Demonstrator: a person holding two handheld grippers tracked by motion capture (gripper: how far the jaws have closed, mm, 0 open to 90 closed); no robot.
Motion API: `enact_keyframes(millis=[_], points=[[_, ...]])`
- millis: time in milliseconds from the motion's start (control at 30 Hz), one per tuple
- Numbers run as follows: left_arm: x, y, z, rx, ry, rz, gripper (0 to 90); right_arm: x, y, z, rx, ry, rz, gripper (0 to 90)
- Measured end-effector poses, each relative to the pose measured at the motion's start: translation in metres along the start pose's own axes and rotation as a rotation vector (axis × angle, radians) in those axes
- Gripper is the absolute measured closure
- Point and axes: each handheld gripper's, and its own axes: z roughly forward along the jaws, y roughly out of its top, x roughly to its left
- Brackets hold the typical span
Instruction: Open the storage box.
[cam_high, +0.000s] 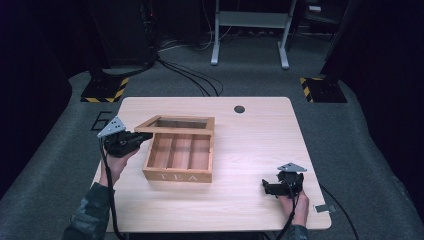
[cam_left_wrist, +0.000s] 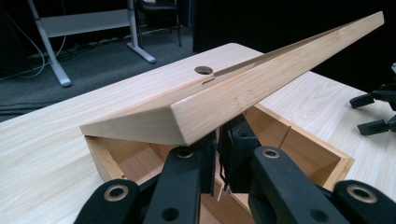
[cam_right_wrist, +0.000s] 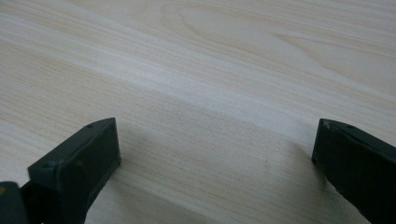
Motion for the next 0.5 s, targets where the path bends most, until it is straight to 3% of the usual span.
enact_keyframes(millis=[500], points=[[0.0000, 0.0002, 0.0000, 0.002, 0.000, 0.001, 84.8, 0.0001, 0.0000, 0.0000, -0.001, 0.000, 0.001, 0.3]])
